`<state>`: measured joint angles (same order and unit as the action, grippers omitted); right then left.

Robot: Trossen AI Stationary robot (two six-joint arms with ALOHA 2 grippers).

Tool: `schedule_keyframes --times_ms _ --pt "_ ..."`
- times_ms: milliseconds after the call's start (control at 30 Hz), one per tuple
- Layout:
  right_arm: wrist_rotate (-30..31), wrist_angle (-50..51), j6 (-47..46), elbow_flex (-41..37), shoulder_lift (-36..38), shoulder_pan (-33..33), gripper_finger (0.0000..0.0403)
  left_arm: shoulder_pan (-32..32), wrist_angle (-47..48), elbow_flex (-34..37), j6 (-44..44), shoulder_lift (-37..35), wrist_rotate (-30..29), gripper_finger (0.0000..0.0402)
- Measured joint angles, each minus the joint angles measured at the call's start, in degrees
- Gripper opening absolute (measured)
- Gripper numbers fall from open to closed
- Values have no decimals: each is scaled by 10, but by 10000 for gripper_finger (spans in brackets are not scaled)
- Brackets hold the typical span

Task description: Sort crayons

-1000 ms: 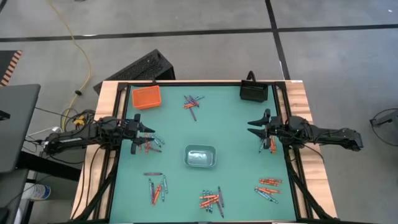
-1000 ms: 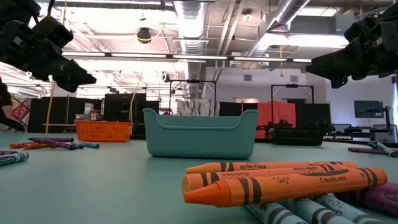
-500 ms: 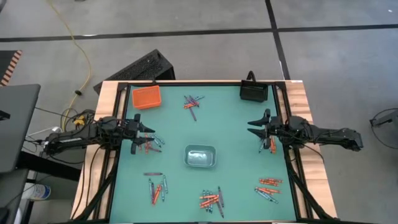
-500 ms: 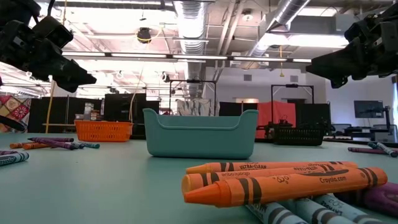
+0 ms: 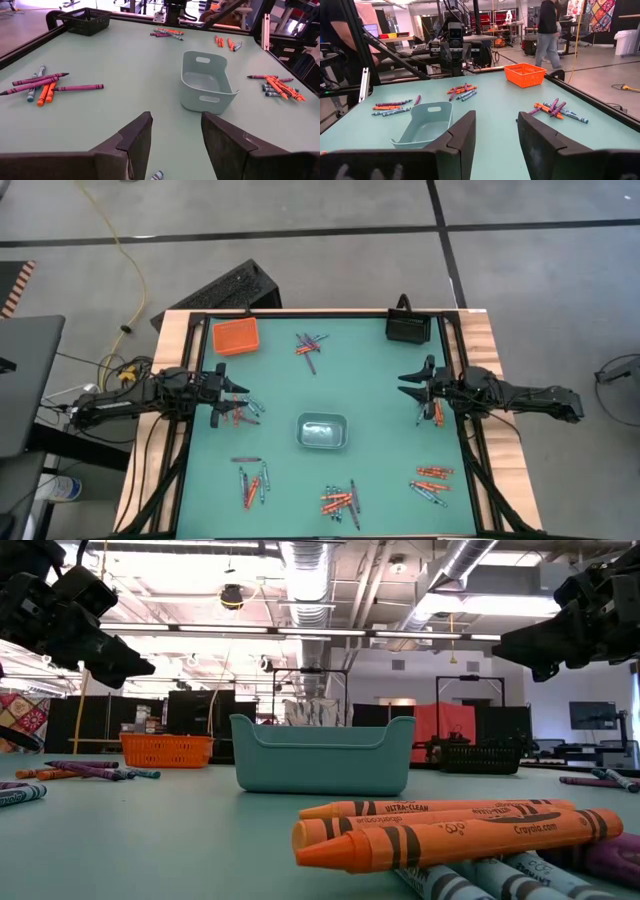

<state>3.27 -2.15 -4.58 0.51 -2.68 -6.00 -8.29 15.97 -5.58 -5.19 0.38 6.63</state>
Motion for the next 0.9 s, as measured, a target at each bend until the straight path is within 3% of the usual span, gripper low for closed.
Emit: schedule_keyframes --times_ms 367,567,667,767,900 --pt "0 -5 0 0 0 0 156 0 0 0 0 0 0 162" --pt "37 -132 -75 0 0 0 156 0 0 0 0 0 0 162" --pt "40 -225 -20 0 -8 0 156 0 0 0 0 0 0 162" --pt "54 -238 7 20 -25 -1 156 0 0 0 0 0 0 162" --pt "-24 -213 49 72 -79 1 156 0 0 0 0 0 0 162"
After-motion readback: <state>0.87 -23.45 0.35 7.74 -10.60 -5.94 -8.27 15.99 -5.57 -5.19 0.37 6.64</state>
